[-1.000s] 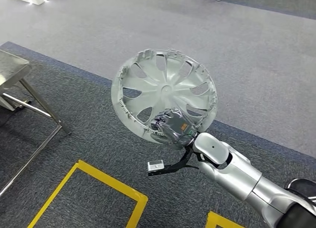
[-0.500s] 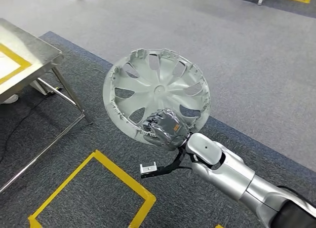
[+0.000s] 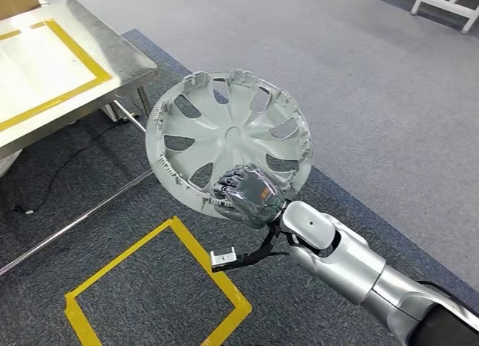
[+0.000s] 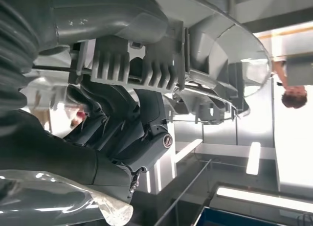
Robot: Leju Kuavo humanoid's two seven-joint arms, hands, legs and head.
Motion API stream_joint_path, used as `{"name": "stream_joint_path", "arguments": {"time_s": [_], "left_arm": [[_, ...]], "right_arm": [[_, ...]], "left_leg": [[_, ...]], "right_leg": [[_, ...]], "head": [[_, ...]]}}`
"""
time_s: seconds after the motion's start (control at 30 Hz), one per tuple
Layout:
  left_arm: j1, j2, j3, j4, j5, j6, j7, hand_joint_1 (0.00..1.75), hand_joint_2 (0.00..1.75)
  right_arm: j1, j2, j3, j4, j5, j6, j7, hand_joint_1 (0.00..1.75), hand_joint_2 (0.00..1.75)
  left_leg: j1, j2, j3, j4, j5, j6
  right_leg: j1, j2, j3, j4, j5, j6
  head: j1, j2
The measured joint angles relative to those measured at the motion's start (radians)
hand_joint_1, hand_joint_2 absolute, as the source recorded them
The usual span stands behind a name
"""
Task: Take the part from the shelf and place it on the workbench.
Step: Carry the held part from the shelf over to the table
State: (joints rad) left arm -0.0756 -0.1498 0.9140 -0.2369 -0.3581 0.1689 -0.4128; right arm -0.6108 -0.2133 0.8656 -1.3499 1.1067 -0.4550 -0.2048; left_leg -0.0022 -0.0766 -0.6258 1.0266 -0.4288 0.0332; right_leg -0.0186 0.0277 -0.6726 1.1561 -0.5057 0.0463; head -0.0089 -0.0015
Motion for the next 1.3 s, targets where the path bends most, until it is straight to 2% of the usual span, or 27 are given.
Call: {"name": "stream_joint_path", "arguments": {"time_s": [0.03,0.1,0.17,0.23,0.3,0.37,0.4,0.43,0.47,0.53,0.6,0.67,0.7,0.73,0.8,0.87,0.9,0.93,0.97,1.0,1.03,1.1,1.13,1.17,1.2,1.23,1.3], "left_arm": [[-0.001,0.000,0.000,0.000,-0.001,-0.001,0.000,0.00,1.75],[-0.002,0.001,0.000,0.000,-0.001,-0.001,0.000,0.00,1.75],[0.002,0.003,0.000,0.000,-0.002,0.000,0.001,0.00,1.75],[0.003,0.004,0.000,0.000,-0.004,0.002,0.001,0.00,1.75],[-0.001,0.004,0.000,0.000,-0.007,0.003,0.001,0.00,1.75],[-0.003,0.004,0.000,0.000,-0.010,0.003,0.001,0.00,1.75],[-0.003,0.004,0.000,0.000,-0.011,0.003,0.001,0.00,1.75],[-0.002,0.004,0.000,0.000,-0.011,0.003,0.002,0.00,1.75],[-0.001,0.005,0.000,0.000,-0.012,0.003,0.002,0.00,1.75],[-0.003,0.006,0.000,0.000,-0.012,0.003,0.002,0.00,1.75],[-0.005,0.007,0.000,0.000,-0.013,0.003,0.002,0.00,1.75],[-0.005,0.007,0.000,0.000,-0.014,0.003,0.003,0.00,1.75],[-0.004,0.006,0.000,0.000,-0.015,0.003,0.003,0.00,1.75],[-0.004,0.006,0.000,0.000,-0.016,0.003,0.003,0.00,1.75],[-0.008,0.006,0.000,0.000,-0.017,0.002,0.003,0.00,1.75],[-0.013,0.007,-0.001,0.000,-0.019,0.000,0.003,0.00,1.75],[-0.014,0.007,-0.001,0.000,-0.019,-0.002,0.003,0.00,1.75],[-0.014,0.006,-0.001,0.000,-0.019,-0.003,0.003,0.00,1.75],[-0.015,0.006,-0.001,0.000,-0.019,-0.003,0.003,0.00,1.75],[-0.015,0.006,-0.001,0.000,-0.019,-0.004,0.003,0.00,1.75],[-0.016,0.005,-0.002,0.000,-0.020,-0.004,0.003,0.00,1.75],[-0.017,0.005,-0.002,0.000,-0.020,-0.004,0.003,0.00,1.75],[-0.017,0.005,-0.002,0.000,-0.020,-0.004,0.004,0.00,1.75],[-0.015,0.005,-0.002,0.000,-0.019,-0.003,0.004,0.00,1.75],[-0.014,0.005,-0.002,0.000,-0.019,-0.002,0.005,0.00,1.75],[-0.014,0.004,-0.001,0.000,-0.019,-0.002,0.005,0.00,1.75],[-0.020,0.003,-0.001,0.000,-0.016,-0.001,0.006,0.00,1.75]], "right_arm": [[0.000,0.000,0.000,0.000,0.000,0.000,0.000,1.75,1.75],[0.000,0.000,0.001,0.000,0.000,0.000,0.001,1.75,1.75],[-0.002,0.000,0.002,0.000,0.000,0.001,0.000,1.75,1.75],[-0.005,0.002,0.005,-0.001,0.000,0.003,0.000,1.75,1.75],[-0.008,0.002,0.006,-0.001,-0.002,0.004,0.000,1.75,1.75],[-0.010,0.001,0.007,0.000,-0.002,0.005,0.000,1.75,1.75],[-0.010,0.001,0.009,0.000,-0.002,0.005,-0.001,1.75,1.75],[-0.010,0.001,0.010,0.000,-0.002,0.005,-0.001,1.75,1.75],[-0.010,0.001,0.012,0.000,-0.002,0.005,-0.002,1.75,1.75],[-0.011,0.001,0.014,0.000,-0.002,0.006,-0.003,1.75,1.75],[-0.013,0.001,0.014,0.000,-0.003,0.006,-0.002,1.75,1.75],[-0.016,0.002,0.015,-0.001,-0.003,0.006,-0.003,1.75,1.75],[-0.017,0.002,0.016,-0.001,-0.003,0.006,-0.003,1.75,1.75],[-0.020,0.003,0.016,-0.001,-0.003,0.006,-0.004,1.75,1.75],[-0.025,0.003,0.018,-0.001,-0.005,0.008,-0.008,1.75,1.75],[-0.028,0.002,0.023,0.000,-0.008,0.011,-0.015,1.75,1.75],[-0.029,0.002,0.027,0.001,-0.009,0.014,-0.019,1.75,1.75],[-0.031,0.002,0.031,0.001,-0.011,0.016,-0.021,1.75,1.75],[-0.034,0.002,0.035,0.001,-0.012,0.018,-0.022,1.75,1.75],[-0.038,0.002,0.038,0.002,-0.013,0.020,-0.023,1.75,1.75],[-0.042,0.002,0.042,0.002,-0.014,0.022,-0.023,1.75,1.75],[-0.049,0.002,0.047,0.004,-0.016,0.024,-0.024,1.75,1.75],[-0.052,0.002,0.049,0.005,-0.016,0.026,-0.025,1.75,1.75],[-0.055,0.002,0.052,0.006,-0.015,0.028,-0.026,1.75,1.75],[-0.060,0.004,0.056,0.007,-0.014,0.031,-0.028,1.75,1.75],[-0.066,0.005,0.061,0.008,-0.013,0.034,-0.031,1.75,1.75],[-0.082,0.010,0.071,0.015,-0.011,0.042,-0.036,1.75,1.75]], "left_leg": [[0.000,-0.012,-0.003,0.006,-0.003,-0.005],[0.001,-0.033,-0.010,0.011,-0.004,-0.016],[0.004,-0.048,-0.014,0.011,-0.003,-0.026],[0.002,-0.019,-0.027,0.040,-0.023,-0.036],[0.001,0.036,-0.074,0.143,-0.076,-0.047],[0.007,0.061,-0.134,0.264,-0.121,-0.054],[0.009,0.064,-0.146,0.288,-0.120,-0.055],[0.010,0.066,-0.139,0.272,-0.100,-0.056],[0.010,0.072,-0.113,0.218,-0.064,-0.053],[0.001,0.115,-0.047,0.082,-0.006,-0.044],[-0.011,0.150,-0.018,0.017,0.004,-0.032],[-0.012,0.137,-0.018,0.011,0.000,-0.020],[-0.010,0.124,-0.016,0.007,0.001,-0.014],[-0.007,0.113,-0.012,0.003,0.002,-0.008],[-0.002,0.089,-0.008,-0.001,0.003,0.003],[-0.002,0.063,-0.007,-0.001,0.001,0.008],[-0.002,0.049,-0.006,0.000,0.000,0.009],[-0.003,0.034,-0.004,0.000,-0.001,0.009],[-0.003,0.019,-0.002,0.001,-0.003,0.008],[-0.002,0.005,0.001,0.002,-0.005,0.006],[-0.003,-0.008,0.000,0.005,-0.007,0.003],[0.000,-0.030,-0.007,0.010,-0.008,-0.007],[0.002,-0.040,-0.011,0.010,-0.007,-0.012],[0.005,-0.050,-0.014,0.010,-0.005,-0.018],[0.005,-0.046,-0.015,0.012,-0.006,-0.024],[0.002,-0.029,-0.020,0.023,-0.014,-0.030],[0.001,0.028,-0.057,0.102,-0.055,-0.041]], "right_leg": [[-0.004,0.020,0.027,-0.060,0.024,0.000],[-0.007,0.043,0.054,-0.109,0.029,-0.005],[-0.006,0.026,0.061,-0.114,0.028,-0.015],[-0.009,0.004,0.069,-0.119,0.028,-0.027],[-0.009,-0.021,0.076,-0.123,0.024,-0.036],[-0.007,-0.047,0.080,-0.123,0.020,-0.040],[-0.006,-0.058,0.082,-0.123,0.017,-0.040],[-0.006,-0.069,0.086,-0.123,0.014,-0.039],[-0.006,-0.080,0.092,-0.123,0.010,-0.037],[-0.002,-0.101,0.104,-0.123,0.000,-0.030],[0.005,-0.122,0.110,-0.125,-0.007,-0.022],[0.008,-0.142,0.117,-0.130,-0.012,-0.012],[0.007,-0.135,0.118,-0.129,-0.018,-0.006],[0.005,-0.116,0.113,-0.114,-0.031,-0.003],[0.001,-0.058,0.064,-0.017,-0.079,0.001],[0.001,-0.034,-0.015,0.118,-0.124,0.001],[0.002,-0.031,-0.042,0.152,-0.122,0.000],[0.003,-0.029,-0.051,0.148,-0.100,-0.002],[0.003,-0.024,-0.041,0.104,-0.059,-0.004],[0.002,-0.012,-0.017,0.035,-0.013,-0.008],[0.000,0.010,0.011,-0.030,0.019,-0.011],[-0.003,0.044,0.049,-0.109,0.040,-0.014],[-0.002,0.047,0.056,-0.116,0.034,-0.016],[-0.002,0.038,0.059,-0.121,0.033,-0.019],[-0.003,0.028,0.063,-0.124,0.033,-0.022],[-0.005,0.016,0.068,-0.128,0.033,-0.028],[-0.006,-0.011,0.077,-0.133,0.031,-0.038]], "head": [[0.000,0.000],[0.000,0.000],[0.000,0.000],[-0.008,0.000],[-0.017,0.000],[-0.018,0.000],[-0.018,0.000],[-0.019,0.000],[-0.019,0.000],[-0.020,0.000],[-0.019,0.000],[-0.017,0.000],[-0.015,0.000],[-0.014,0.000],[-0.007,0.000],[-0.004,0.000],[-0.004,0.000],[-0.004,0.000],[-0.004,0.000],[-0.004,0.000],[-0.004,0.000],[-0.005,0.000],[-0.005,0.000],[-0.005,0.000],[-0.005,0.000],[-0.008,0.000],[-0.016,0.000]]}}
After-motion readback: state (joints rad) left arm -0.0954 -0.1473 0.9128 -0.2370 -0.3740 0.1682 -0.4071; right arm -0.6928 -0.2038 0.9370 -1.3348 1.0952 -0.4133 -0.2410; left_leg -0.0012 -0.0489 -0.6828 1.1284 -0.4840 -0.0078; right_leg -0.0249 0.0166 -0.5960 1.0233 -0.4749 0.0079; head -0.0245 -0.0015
